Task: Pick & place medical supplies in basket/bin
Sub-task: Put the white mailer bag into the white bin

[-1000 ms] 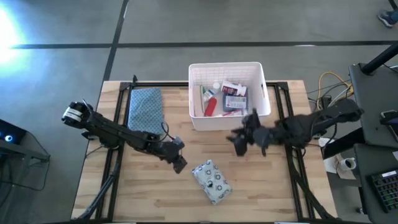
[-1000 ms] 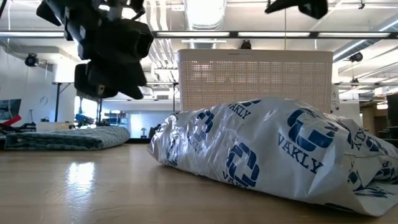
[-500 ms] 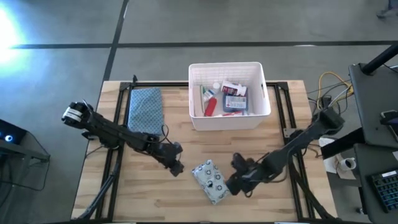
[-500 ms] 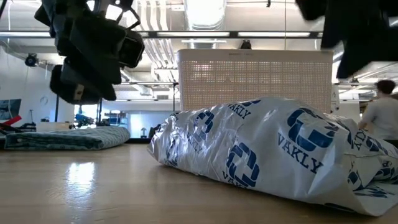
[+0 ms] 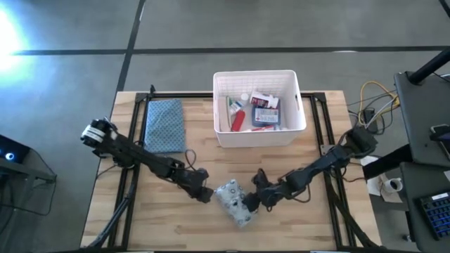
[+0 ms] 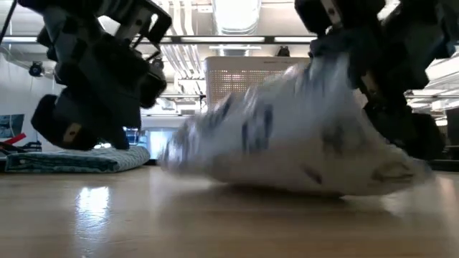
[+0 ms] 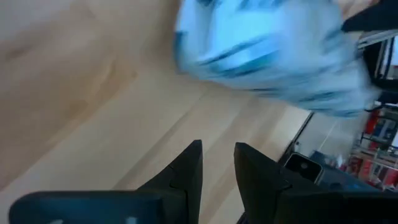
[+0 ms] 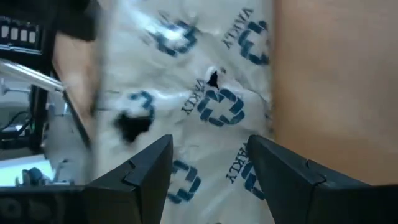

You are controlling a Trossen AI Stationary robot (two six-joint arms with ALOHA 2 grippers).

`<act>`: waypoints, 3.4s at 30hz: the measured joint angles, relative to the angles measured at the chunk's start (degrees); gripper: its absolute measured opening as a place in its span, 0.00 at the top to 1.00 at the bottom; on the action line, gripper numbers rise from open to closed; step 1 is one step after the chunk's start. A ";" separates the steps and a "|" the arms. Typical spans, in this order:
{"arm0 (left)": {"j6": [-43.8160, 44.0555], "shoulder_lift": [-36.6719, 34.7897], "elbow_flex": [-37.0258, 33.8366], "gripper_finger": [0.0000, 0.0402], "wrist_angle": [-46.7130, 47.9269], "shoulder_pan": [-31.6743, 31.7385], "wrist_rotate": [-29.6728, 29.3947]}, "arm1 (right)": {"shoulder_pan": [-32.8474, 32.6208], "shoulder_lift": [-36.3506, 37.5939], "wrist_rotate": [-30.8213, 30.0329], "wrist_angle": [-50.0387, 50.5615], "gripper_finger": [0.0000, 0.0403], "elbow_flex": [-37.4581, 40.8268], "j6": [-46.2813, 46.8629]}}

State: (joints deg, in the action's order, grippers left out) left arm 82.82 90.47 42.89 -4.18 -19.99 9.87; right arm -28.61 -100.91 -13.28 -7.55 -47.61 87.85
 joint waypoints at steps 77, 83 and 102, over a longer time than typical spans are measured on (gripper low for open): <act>-12.32 19.91 14.96 0.81 -4.00 9.07 -4.04 | 9.77 0.95 18.42 11.54 0.48 -14.79 -17.64; -12.29 19.78 14.99 0.81 -4.33 9.06 -4.83 | 9.89 0.32 15.23 11.60 0.48 -14.59 -15.87; -13.61 19.76 14.87 0.82 -4.42 8.87 -4.46 | 8.84 5.96 3.88 42.34 0.48 -23.23 -39.35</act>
State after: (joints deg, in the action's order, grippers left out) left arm 69.21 110.24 57.76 -8.60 -11.12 5.41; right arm -19.77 -94.96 -9.41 34.78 -70.84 48.50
